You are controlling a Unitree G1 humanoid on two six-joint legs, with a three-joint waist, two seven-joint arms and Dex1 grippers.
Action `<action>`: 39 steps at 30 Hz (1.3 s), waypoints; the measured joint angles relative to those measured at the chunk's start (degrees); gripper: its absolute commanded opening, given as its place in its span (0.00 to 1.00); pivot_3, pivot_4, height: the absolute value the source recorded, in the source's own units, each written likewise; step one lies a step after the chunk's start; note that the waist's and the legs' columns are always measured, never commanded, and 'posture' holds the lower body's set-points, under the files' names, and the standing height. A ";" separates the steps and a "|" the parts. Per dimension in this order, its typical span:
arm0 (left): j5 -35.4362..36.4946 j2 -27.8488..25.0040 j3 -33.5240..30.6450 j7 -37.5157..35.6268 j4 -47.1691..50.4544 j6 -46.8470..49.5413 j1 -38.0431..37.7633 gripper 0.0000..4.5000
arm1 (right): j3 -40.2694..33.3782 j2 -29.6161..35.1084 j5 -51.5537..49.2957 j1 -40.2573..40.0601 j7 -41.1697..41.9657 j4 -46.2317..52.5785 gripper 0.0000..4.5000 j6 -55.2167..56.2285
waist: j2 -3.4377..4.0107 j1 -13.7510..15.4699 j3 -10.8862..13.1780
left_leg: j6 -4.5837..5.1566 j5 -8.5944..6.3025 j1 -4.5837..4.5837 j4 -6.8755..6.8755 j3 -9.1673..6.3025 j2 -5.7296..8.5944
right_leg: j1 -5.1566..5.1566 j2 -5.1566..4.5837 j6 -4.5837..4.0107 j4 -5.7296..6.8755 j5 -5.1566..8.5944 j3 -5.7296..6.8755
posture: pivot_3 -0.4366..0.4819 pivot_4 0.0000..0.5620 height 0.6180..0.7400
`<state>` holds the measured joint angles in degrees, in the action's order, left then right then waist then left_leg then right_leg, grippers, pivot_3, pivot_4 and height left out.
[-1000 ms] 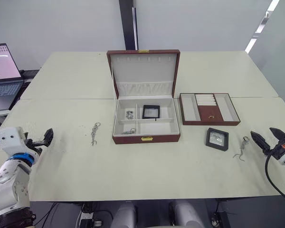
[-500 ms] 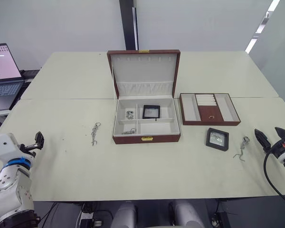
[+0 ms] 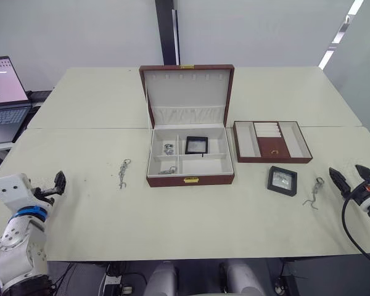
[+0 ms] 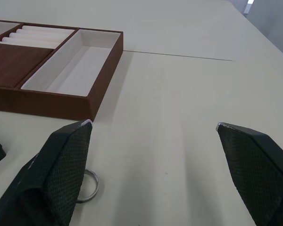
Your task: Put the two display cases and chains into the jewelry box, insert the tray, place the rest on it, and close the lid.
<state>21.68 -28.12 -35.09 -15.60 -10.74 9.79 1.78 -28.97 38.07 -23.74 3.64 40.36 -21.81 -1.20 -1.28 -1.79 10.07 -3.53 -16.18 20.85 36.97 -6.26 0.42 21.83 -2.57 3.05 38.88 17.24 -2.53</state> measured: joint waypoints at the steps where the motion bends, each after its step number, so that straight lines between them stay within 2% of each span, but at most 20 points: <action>1: 0.63 0.04 0.25 -1.17 0.55 -0.17 0.00 0.99 | 0.01 0.03 -0.10 0.03 0.78 0.05 1.00 -0.01 | 0.00 0.00 0.00 | 0.00 0.00 0.00 0.00 0.00 0.00 | 0.00 0.01 0.00 0.00 0.00 0.00 | 0.48 0.27 1.00; 7: 4.34 -1.04 4.91 -11.89 9.91 -0.18 -2.57 0.99 | 1.12 1.67 -1.57 0.03 6.72 2.77 1.00 -1.86 | 0.03 -0.04 0.00 | 0.00 0.00 0.00 0.00 0.03 0.00 | -0.01 0.00 0.00 0.00 0.00 -0.02 | 0.48 0.27 1.00; 10: 5.54 -3.47 8.26 -18.49 15.08 0.03 -4.49 0.99 | 1.79 4.45 -2.86 -0.18 10.35 6.38 1.00 -4.83 | 0.06 -0.06 0.00 | 0.00 0.00 -0.01 0.00 0.02 -0.03 | -0.01 0.04 0.00 0.02 0.00 -0.02 | 0.48 0.27 1.00; 14: 6.21 -6.61 12.56 -26.74 20.21 -0.24 -6.31 0.99 | 4.61 7.81 -4.58 -0.40 15.96 12.41 1.00 -9.11 | 0.09 -0.12 -0.01 | 0.00 0.00 -0.03 0.00 0.01 -0.05 | -0.04 0.09 -0.01 0.00 0.00 -0.03 | 0.48 0.27 1.00; 22: 7.60 -8.75 21.66 -40.42 26.89 -1.46 -9.03 0.99 | 11.36 13.93 -5.34 -0.73 26.06 21.96 1.00 -15.95 | 0.12 -0.05 0.01 | 0.01 0.00 -0.02 0.00 0.01 -0.06 | -0.04 0.09 -0.01 -0.02 0.01 -0.02 | 0.48 0.27 1.00; 27: 7.49 -10.05 23.89 -45.57 28.38 -2.85 -11.23 0.99 | 15.92 16.08 -3.96 -0.23 29.60 24.11 1.00 -16.41 | 0.11 -0.06 0.03 | 0.01 0.00 -0.01 0.00 0.02 -0.05 | -0.04 0.08 -0.01 -0.05 0.01 -0.02 | 0.48 0.27 1.00; 31: 7.45 -9.98 26.10 -48.86 31.37 -5.21 -15.84 0.99 | 19.44 17.65 -1.69 0.47 31.54 23.94 1.00 -16.09 | 0.12 0.04 0.04 | 0.01 -0.01 -0.01 0.00 0.00 -0.06 | -0.04 0.08 -0.01 -0.06 0.01 0.00 | 0.48 0.27 1.00; 39: 7.14 -9.87 26.96 -50.00 32.95 -8.34 -16.97 0.99 | 25.15 16.68 4.76 3.08 31.66 19.06 1.00 -12.28 | 0.12 0.00 0.05 | 0.01 -0.01 -0.02 0.01 0.01 -0.05 | -0.06 0.08 -0.01 -0.08 0.01 0.00 | 0.48 0.27 1.00</action>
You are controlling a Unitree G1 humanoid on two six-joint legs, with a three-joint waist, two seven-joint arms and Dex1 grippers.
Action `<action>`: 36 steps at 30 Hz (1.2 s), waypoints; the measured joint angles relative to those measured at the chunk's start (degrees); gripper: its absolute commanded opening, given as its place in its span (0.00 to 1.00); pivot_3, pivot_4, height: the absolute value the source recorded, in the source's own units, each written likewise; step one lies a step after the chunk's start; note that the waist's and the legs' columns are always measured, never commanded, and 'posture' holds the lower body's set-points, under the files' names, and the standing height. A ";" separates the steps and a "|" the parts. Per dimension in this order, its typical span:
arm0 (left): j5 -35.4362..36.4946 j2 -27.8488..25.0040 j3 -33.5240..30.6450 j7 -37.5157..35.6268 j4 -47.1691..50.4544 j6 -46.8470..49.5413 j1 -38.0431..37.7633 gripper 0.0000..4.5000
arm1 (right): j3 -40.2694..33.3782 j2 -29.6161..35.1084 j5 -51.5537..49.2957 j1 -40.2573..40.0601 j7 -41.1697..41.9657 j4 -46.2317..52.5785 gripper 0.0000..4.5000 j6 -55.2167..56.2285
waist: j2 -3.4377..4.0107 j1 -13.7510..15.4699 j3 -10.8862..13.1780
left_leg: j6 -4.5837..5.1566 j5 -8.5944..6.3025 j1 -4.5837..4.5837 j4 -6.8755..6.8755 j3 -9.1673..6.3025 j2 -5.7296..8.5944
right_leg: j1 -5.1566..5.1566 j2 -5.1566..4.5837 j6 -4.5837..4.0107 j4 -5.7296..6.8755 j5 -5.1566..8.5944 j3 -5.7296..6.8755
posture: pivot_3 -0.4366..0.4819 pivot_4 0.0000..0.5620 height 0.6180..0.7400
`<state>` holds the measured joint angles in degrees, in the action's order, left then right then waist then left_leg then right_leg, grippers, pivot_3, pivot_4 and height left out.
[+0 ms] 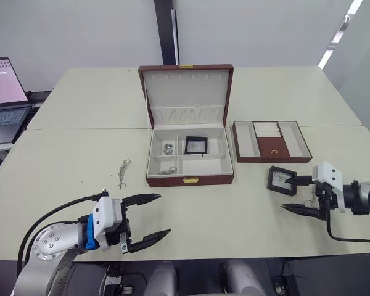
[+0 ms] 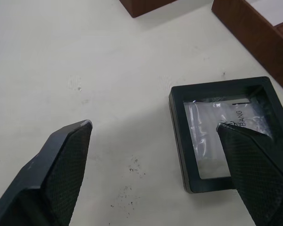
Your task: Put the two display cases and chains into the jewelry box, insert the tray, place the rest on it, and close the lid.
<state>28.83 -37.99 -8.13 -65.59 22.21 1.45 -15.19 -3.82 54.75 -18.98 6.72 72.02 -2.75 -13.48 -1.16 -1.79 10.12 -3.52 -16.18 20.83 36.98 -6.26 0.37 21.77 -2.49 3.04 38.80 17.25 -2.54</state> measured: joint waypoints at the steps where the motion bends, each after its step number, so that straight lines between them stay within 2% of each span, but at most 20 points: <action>1: -0.01 0.03 0.02 -0.02 0.00 -0.33 -0.01 0.99 | 0.38 -0.27 0.19 0.45 -0.07 -0.31 1.00 0.24 | 0.00 -0.04 0.00 | 0.00 0.00 0.00 0.00 0.00 -0.01 | 0.00 0.00 0.00 0.00 0.00 0.00 | 0.48 0.27 1.00; 6: -0.92 0.63 0.50 -0.12 -0.61 -2.33 0.01 0.99 | 1.01 -1.21 2.08 1.26 -1.03 -1.82 1.00 1.59 | 0.00 0.04 0.00 | 0.00 0.00 0.01 0.01 -0.01 0.01 | -0.01 0.00 0.00 0.00 0.00 0.00 | 0.48 0.27 1.00; 8: -1.42 0.69 1.29 -0.22 -1.13 -3.39 0.01 1.00 | 1.25 -1.71 2.35 1.26 -1.12 -2.31 0.91 2.07 | 0.01 0.04 0.01 | 0.00 0.00 0.00 0.00 -0.01 0.01 | 0.00 0.00 0.00 0.00 0.00 0.00 | 0.48 0.27 1.00; 13: -1.99 1.27 1.62 0.00 -2.65 -4.57 0.18 1.00 | 1.53 -2.00 3.28 1.26 -1.85 -3.37 0.55 4.19 | 0.01 0.01 0.00 | 0.00 0.00 -0.01 0.01 -0.01 0.00 | -0.01 0.01 0.00 0.01 0.00 0.00 | 0.48 0.27 1.00; 23: -2.51 1.90 1.67 0.31 -4.40 -5.90 0.33 1.00 | 1.55 -2.52 4.66 1.76 -3.85 -4.94 0.01 6.88 | 0.01 0.04 0.00 | 0.00 0.00 -0.01 0.01 -0.02 0.00 | -0.02 0.00 0.00 0.01 0.00 0.01 | 0.48 0.27 1.00; 32: -2.46 2.51 1.66 1.43 -4.62 -6.60 0.61 1.00 | 1.54 -2.52 4.17 1.87 -3.30 -4.60 0.00 6.18 | 0.01 0.03 0.01 | 0.00 0.00 -0.01 0.01 -0.02 0.00 | -0.02 0.00 0.00 0.01 0.00 0.01 | 0.48 0.27 1.00; 36: -2.06 3.45 1.58 3.23 -4.56 -6.32 0.53 1.00 | 1.13 -2.27 1.02 2.42 -1.95 -0.65 0.00 1.79 | 0.06 -0.05 0.03 | 0.00 0.00 -0.01 0.01 -0.02 -0.01 | -0.01 0.00 0.00 0.02 0.00 0.00 | 0.48 0.27 1.00</action>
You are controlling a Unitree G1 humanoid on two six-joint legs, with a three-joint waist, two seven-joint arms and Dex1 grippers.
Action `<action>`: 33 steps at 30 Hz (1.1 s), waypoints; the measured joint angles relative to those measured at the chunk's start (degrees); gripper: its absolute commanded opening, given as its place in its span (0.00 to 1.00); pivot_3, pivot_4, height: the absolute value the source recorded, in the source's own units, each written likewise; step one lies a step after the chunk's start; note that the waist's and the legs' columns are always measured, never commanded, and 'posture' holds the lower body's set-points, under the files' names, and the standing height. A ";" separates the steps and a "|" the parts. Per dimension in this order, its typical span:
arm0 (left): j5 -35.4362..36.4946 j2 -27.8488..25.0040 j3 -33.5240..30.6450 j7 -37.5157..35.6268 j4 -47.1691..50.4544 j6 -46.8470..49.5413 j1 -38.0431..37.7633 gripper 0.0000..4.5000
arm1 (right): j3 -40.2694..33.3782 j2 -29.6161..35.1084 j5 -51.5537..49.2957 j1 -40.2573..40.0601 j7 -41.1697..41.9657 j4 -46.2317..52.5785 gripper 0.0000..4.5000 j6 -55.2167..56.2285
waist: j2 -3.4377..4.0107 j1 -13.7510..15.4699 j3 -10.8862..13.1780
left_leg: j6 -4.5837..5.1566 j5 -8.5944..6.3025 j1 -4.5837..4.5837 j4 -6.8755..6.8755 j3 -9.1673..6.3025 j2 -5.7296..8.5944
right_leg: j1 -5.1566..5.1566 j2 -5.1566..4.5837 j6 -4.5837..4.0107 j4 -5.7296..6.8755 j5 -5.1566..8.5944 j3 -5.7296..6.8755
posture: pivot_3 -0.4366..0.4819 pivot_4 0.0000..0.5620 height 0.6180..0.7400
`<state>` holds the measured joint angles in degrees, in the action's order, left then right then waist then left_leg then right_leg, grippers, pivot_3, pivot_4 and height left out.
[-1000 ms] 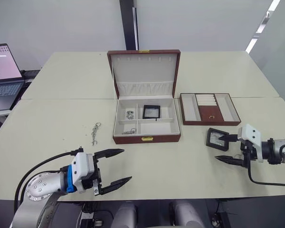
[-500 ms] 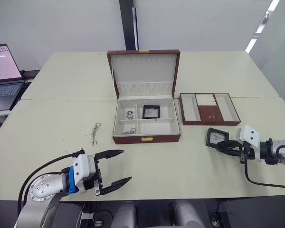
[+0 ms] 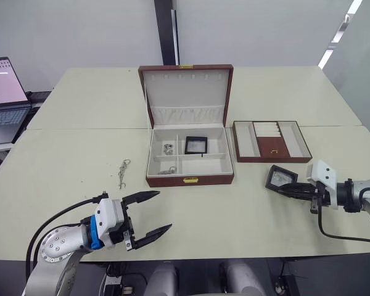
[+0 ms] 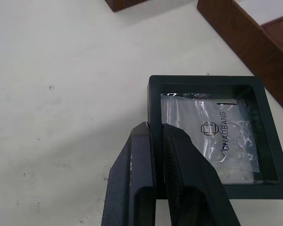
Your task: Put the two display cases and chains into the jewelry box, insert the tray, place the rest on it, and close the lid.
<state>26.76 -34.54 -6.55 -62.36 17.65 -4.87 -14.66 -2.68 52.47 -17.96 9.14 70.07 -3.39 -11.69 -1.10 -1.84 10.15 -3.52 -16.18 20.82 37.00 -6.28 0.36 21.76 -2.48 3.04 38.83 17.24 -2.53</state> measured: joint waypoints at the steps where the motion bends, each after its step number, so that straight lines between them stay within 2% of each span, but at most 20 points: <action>1: 0.14 0.22 -0.06 0.68 0.04 0.38 -0.01 1.00 | -0.01 0.30 -1.27 0.93 0.34 1.66 0.00 -1.72 | 0.06 -0.06 0.03 | 0.00 0.00 0.00 0.00 0.02 0.00 | 0.01 0.00 0.00 0.01 0.00 -0.02 | 0.48 0.27 1.00; 6: 0.26 1.18 -1.01 4.62 1.35 1.89 -0.93 1.00 | 0.25 2.67 -4.93 7.91 2.13 9.88 0.00 -9.42 | 0.09 0.04 0.06 | 0.00 0.00 0.01 -0.01 -0.03 -0.01 | 0.02 0.01 0.00 0.00 0.00 0.02 | 0.48 0.27 1.00; 10: 0.60 2.31 -2.94 7.95 3.47 2.56 -3.75 1.00 | 3.76 2.40 -5.71 14.99 2.71 12.40 0.00 -13.14 | 0.06 0.00 0.07 | 0.00 0.00 0.02 -0.01 -0.02 0.00 | 0.01 -0.02 0.00 -0.05 0.00 0.03 | 0.48 0.27 1.00; 16: 0.43 6.97 -3.54 14.06 6.41 3.31 -7.91 1.00 | 13.79 -4.08 0.09 28.22 2.27 9.25 0.00 -14.58 | 0.07 -0.05 0.08 | 0.00 0.00 0.03 -0.01 -0.03 -0.02 | 0.06 -0.01 0.00 -0.05 0.00 0.04 | 0.48 0.27 1.00; 22: -0.18 9.91 -3.92 19.28 8.39 3.48 -9.78 1.00 | 19.64 -11.71 1.63 39.26 1.59 3.03 0.00 -21.43 | 0.06 0.10 0.09 | 0.00 0.00 0.12 -0.01 -0.04 0.01 | 0.16 -0.09 -0.01 -0.04 -0.01 0.04 | 0.48 0.27 1.00; 33: -0.50 10.74 -3.87 22.56 11.05 4.23 -11.31 1.00 | 26.37 -17.82 2.27 46.72 4.84 -3.76 0.00 -30.09 | 0.07 0.09 0.09 | 0.00 0.00 0.17 -0.02 0.01 0.05 | 0.26 -0.12 -0.01 0.00 -0.01 0.03 | 0.48 0.27 1.00</action>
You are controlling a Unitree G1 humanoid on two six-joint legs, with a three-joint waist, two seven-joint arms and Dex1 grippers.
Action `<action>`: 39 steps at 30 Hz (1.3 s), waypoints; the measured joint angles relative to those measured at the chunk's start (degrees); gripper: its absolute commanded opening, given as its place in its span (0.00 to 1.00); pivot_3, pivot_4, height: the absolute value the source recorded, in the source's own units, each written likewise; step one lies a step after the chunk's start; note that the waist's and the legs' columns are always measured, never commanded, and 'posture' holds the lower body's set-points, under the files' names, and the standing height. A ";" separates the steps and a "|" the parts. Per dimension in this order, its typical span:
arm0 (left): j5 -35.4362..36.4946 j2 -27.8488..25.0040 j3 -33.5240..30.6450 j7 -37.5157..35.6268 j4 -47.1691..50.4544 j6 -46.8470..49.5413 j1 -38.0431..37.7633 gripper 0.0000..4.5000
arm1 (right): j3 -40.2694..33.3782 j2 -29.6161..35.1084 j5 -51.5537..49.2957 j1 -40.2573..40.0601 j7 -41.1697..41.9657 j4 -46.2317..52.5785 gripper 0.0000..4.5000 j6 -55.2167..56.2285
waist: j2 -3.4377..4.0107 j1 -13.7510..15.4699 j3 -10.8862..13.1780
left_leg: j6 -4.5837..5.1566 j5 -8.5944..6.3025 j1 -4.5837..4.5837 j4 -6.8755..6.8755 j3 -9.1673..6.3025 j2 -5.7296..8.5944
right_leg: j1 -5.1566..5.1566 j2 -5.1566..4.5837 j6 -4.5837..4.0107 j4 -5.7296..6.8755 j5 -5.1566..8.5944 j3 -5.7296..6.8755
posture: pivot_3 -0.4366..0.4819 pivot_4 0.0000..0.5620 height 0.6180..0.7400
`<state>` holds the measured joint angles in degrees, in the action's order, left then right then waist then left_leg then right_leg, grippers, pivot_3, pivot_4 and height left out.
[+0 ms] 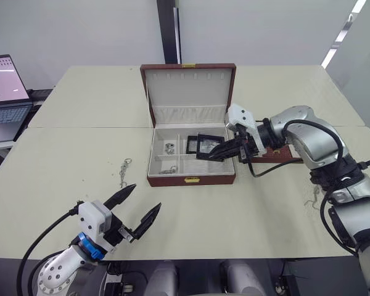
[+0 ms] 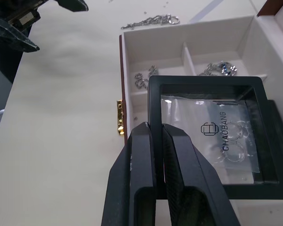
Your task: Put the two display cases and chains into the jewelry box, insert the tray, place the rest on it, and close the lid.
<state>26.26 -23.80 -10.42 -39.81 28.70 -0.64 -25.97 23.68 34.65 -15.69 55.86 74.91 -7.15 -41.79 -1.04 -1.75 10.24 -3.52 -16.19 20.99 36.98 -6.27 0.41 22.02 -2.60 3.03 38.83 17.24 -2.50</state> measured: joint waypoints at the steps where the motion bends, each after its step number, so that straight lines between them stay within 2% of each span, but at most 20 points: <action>1: 0.00 0.00 0.05 0.27 0.17 0.13 0.11 1.00 | 0.39 -0.72 0.46 0.17 -0.04 -0.83 0.00 -0.55 | 0.00 -0.05 0.00 | 0.00 0.00 -0.01 0.00 0.00 0.00 | 0.00 0.00 0.00 0.00 0.00 0.00 | 0.48 0.27 1.00; 10: -0.02 0.00 1.27 1.12 0.62 1.42 0.51 1.00 | 3.08 -3.60 2.82 0.86 0.67 -5.87 0.00 -1.12 | 0.01 -0.10 0.00 | 0.00 0.00 0.01 0.00 0.00 -0.02 | 0.06 0.03 0.00 0.05 0.00 0.00 | 0.48 0.27 1.00; 21: -0.84 0.00 2.28 2.99 3.17 2.03 0.35 1.00 | 5.04 -4.99 6.61 0.86 3.24 -10.39 0.00 4.22 | 0.01 -0.11 0.01 | 0.00 0.00 0.03 -0.01 0.01 -0.02 | 0.09 0.03 0.00 0.05 0.00 -0.01 | 0.48 0.27 1.00; 23: -0.92 0.00 2.30 3.29 3.59 2.59 0.29 1.00 | 5.25 -5.50 7.64 0.86 3.50 -11.19 0.16 5.17 | 0.01 -0.11 0.01 | 0.00 0.00 0.03 -0.01 0.02 -0.02 | 0.10 0.03 0.00 0.05 0.00 -0.01 | 0.48 0.27 1.00; 30: -1.01 0.00 2.35 4.32 4.51 3.73 0.88 1.00 | 3.68 -6.95 7.61 0.90 3.76 -11.82 0.54 5.23 | 0.02 -0.11 0.01 | 0.00 0.00 0.04 -0.01 0.01 -0.02 | 0.10 0.03 -0.01 0.05 0.00 -0.01 | 0.48 0.27 1.00; 35: -1.17 -0.02 2.36 4.16 4.49 3.94 1.57 1.00 | 0.43 -7.65 7.16 2.43 3.50 -13.12 0.86 5.17 | 0.02 -0.11 0.01 | 0.00 0.00 0.04 -0.01 0.01 -0.01 | 0.10 0.03 -0.01 0.05 0.00 -0.01 | 0.48 0.27 1.00; 36: -1.23 -0.03 2.36 4.15 4.48 3.95 1.89 1.00 | -0.36 -7.72 6.94 2.77 3.46 -13.22 0.94 5.17 | 0.02 -0.11 0.01 | 0.00 0.00 0.04 -0.02 0.01 -0.02 | 0.10 0.03 -0.01 0.05 0.00 -0.01 | 0.48 0.27 1.00; 37: -1.23 -0.04 2.36 4.16 4.48 4.01 2.16 1.00 | -1.09 -7.82 6.52 2.89 3.41 -13.27 0.99 5.15 | 0.02 -0.11 0.01 | 0.00 0.00 0.04 -0.02 0.01 -0.01 | 0.10 0.03 -0.01 0.05 0.00 -0.01 | 0.48 0.27 1.00; 39: -1.09 -0.06 2.33 4.35 4.46 4.93 3.09 1.00 | -2.73 -7.97 5.33 2.89 3.35 -13.30 0.99 5.13 | 0.02 -0.11 0.01 | 0.00 0.00 0.05 -0.01 0.01 -0.01 | 0.10 0.03 -0.01 0.05 0.00 -0.01 | 0.48 0.27 1.00</action>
<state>25.16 -23.85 -8.10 -35.46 33.16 4.30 -22.88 20.95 26.69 -10.36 58.75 78.26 -20.45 -36.66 -1.02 -1.85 10.25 -3.52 -16.18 21.04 36.96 -6.27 0.39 22.12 -2.57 3.02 38.87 17.23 -2.51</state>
